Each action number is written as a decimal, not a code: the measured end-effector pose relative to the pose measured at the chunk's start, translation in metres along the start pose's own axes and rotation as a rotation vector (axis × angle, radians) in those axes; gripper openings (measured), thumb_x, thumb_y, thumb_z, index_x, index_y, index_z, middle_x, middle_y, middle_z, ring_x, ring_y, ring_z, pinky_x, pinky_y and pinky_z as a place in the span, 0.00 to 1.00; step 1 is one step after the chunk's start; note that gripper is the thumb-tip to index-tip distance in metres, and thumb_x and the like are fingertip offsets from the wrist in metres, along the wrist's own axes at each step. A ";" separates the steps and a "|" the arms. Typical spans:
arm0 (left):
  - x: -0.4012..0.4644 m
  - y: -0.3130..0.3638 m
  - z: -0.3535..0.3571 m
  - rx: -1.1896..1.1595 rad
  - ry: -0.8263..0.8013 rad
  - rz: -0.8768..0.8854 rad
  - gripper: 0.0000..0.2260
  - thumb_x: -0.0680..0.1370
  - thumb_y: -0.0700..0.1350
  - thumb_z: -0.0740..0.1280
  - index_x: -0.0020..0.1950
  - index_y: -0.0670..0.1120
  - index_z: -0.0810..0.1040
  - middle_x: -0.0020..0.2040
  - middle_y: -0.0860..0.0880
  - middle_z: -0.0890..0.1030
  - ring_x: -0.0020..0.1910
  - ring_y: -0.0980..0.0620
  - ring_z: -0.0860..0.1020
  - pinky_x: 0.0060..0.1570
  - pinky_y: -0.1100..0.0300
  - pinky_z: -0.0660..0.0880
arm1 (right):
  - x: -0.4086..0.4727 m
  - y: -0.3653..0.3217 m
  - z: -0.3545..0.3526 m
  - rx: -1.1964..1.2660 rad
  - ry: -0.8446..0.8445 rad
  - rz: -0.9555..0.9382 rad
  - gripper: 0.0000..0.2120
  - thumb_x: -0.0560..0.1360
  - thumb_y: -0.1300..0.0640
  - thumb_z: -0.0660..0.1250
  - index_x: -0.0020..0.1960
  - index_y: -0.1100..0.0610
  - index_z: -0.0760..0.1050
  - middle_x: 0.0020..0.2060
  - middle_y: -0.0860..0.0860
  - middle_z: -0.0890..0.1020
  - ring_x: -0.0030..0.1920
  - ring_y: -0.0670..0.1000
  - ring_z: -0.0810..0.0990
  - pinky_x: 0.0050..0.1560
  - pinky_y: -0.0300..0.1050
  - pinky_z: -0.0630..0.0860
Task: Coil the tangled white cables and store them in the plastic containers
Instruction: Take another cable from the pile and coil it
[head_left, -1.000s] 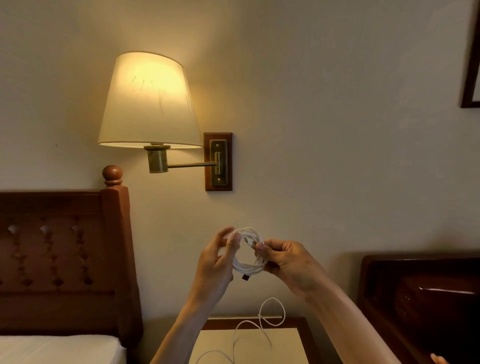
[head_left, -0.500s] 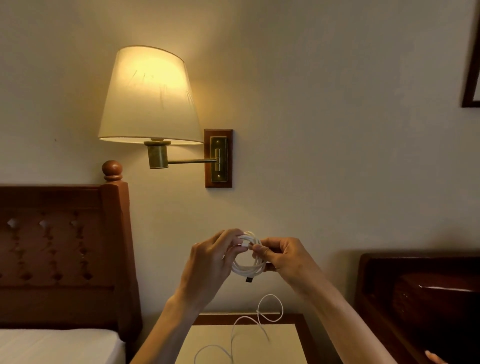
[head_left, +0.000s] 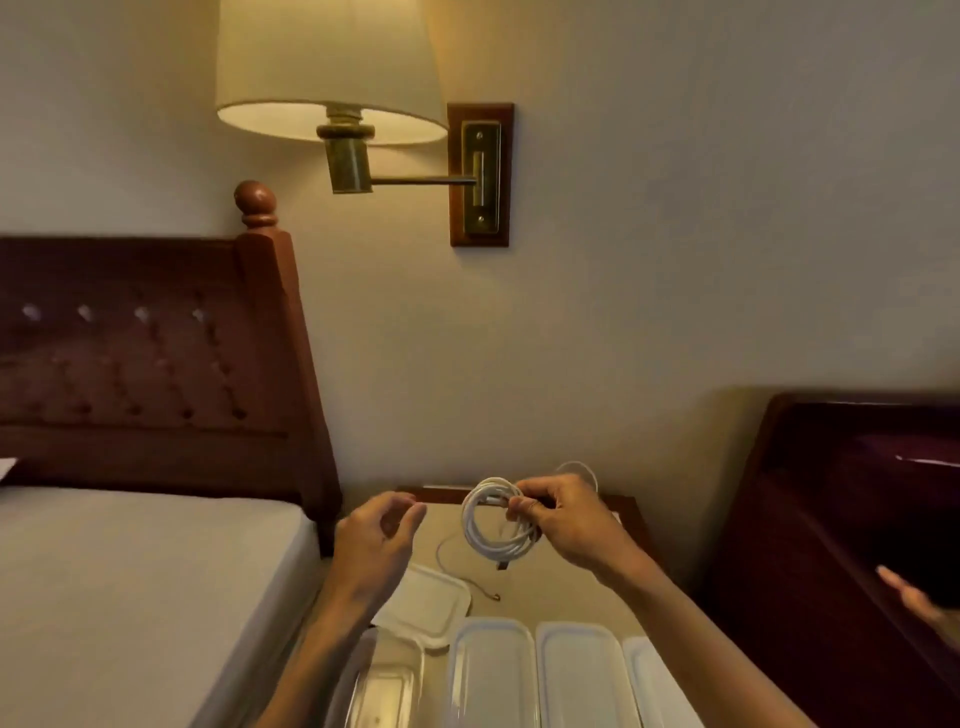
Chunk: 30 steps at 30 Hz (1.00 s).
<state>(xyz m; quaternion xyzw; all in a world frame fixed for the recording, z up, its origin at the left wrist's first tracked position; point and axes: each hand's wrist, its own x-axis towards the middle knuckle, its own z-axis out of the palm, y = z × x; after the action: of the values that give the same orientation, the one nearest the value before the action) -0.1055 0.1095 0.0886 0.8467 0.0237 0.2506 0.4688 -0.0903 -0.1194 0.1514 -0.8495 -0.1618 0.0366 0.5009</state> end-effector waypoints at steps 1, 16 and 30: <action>-0.013 -0.030 0.001 0.106 -0.024 -0.108 0.03 0.76 0.48 0.70 0.42 0.54 0.80 0.42 0.54 0.83 0.41 0.57 0.80 0.42 0.57 0.79 | -0.002 0.007 0.015 -0.004 -0.039 0.023 0.08 0.79 0.58 0.65 0.48 0.55 0.83 0.36 0.47 0.81 0.38 0.46 0.78 0.40 0.39 0.75; -0.133 -0.132 -0.022 0.171 -0.133 -0.380 0.12 0.80 0.43 0.62 0.42 0.52 0.83 0.36 0.59 0.82 0.39 0.62 0.79 0.35 0.68 0.72 | 0.002 0.075 0.219 -0.258 -0.226 0.233 0.09 0.79 0.55 0.65 0.43 0.56 0.81 0.36 0.51 0.80 0.40 0.52 0.74 0.48 0.48 0.67; -0.124 -0.151 -0.008 0.207 -0.124 -0.368 0.09 0.79 0.44 0.66 0.55 0.48 0.84 0.47 0.57 0.82 0.43 0.65 0.77 0.40 0.78 0.68 | 0.000 0.110 0.235 -0.886 -0.149 0.070 0.10 0.80 0.53 0.61 0.52 0.53 0.81 0.52 0.54 0.81 0.58 0.54 0.71 0.63 0.55 0.59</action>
<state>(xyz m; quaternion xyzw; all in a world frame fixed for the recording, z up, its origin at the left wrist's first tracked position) -0.1883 0.1658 -0.0792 0.8855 0.1746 0.1043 0.4178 -0.1173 0.0285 -0.0599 -0.9820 -0.1686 0.0419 0.0741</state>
